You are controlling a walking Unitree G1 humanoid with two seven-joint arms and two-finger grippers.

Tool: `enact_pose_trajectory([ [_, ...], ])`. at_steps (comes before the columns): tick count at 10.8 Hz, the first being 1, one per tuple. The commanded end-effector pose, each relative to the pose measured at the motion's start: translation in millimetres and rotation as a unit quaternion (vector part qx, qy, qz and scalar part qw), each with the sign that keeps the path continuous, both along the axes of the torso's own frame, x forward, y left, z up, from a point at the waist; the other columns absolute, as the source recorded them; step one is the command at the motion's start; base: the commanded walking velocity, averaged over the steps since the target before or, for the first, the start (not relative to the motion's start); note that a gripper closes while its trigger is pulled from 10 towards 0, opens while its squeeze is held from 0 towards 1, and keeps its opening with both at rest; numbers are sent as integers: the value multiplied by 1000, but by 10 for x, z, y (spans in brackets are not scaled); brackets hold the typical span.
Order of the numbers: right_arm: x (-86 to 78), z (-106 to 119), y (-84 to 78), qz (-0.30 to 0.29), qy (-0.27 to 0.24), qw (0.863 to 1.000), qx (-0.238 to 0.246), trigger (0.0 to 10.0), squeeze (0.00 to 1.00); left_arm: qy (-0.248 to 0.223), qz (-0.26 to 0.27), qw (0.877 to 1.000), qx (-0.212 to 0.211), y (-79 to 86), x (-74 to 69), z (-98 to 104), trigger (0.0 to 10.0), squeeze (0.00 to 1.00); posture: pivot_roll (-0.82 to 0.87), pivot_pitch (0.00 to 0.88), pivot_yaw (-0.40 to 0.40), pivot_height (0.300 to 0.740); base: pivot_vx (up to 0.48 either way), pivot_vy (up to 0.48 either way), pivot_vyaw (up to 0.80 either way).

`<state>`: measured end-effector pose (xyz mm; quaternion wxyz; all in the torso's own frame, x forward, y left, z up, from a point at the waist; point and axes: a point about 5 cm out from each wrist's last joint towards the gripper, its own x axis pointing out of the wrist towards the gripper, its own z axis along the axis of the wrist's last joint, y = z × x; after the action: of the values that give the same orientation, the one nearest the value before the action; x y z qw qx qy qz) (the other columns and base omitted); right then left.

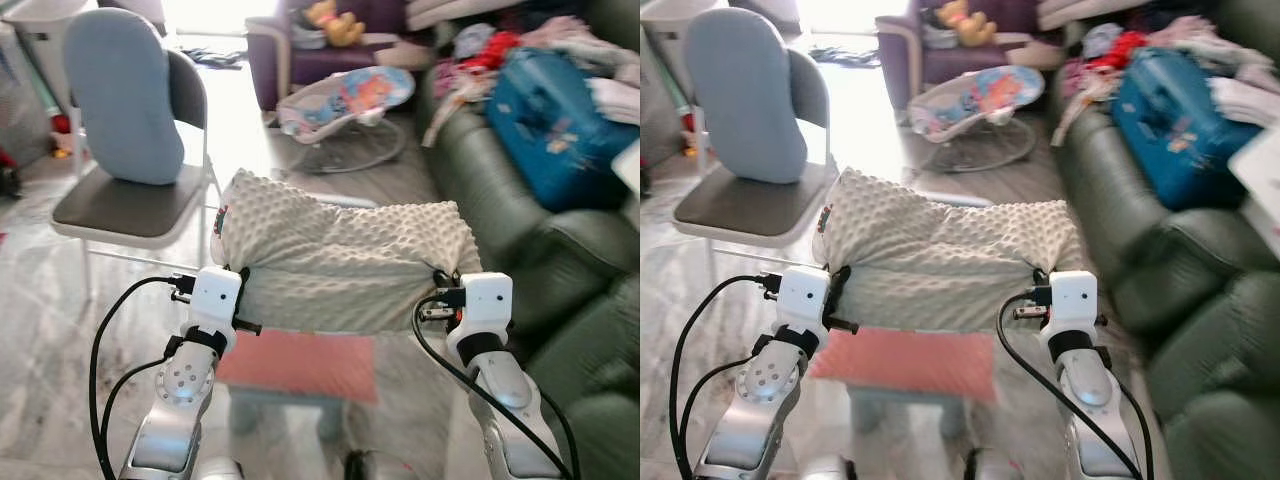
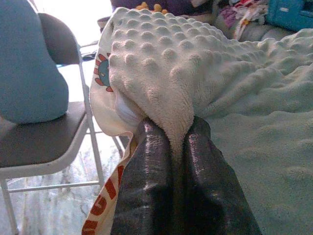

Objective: Move the pillow to the sofa

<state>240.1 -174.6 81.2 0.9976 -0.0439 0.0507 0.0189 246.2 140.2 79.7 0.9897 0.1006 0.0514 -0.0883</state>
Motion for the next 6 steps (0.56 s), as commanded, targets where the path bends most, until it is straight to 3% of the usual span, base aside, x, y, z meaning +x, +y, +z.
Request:
enact_pose_trajectory([
  [1, -4, 58, -46, -11, -11, 1000, -1, 10000, 0, -8, 0, 1000, -1, 9, 0, 50, 10000, 0, -28, 0, -36, 740, -300, 0, 0],
  [6, -17, 41, -39, -12, -7, 1000, -1, 10000, 0, 0, 3, 1000, -4, 28, -2, 41, 10000, 0, -24, 11, -32, 740, -273, 0, 0],
])
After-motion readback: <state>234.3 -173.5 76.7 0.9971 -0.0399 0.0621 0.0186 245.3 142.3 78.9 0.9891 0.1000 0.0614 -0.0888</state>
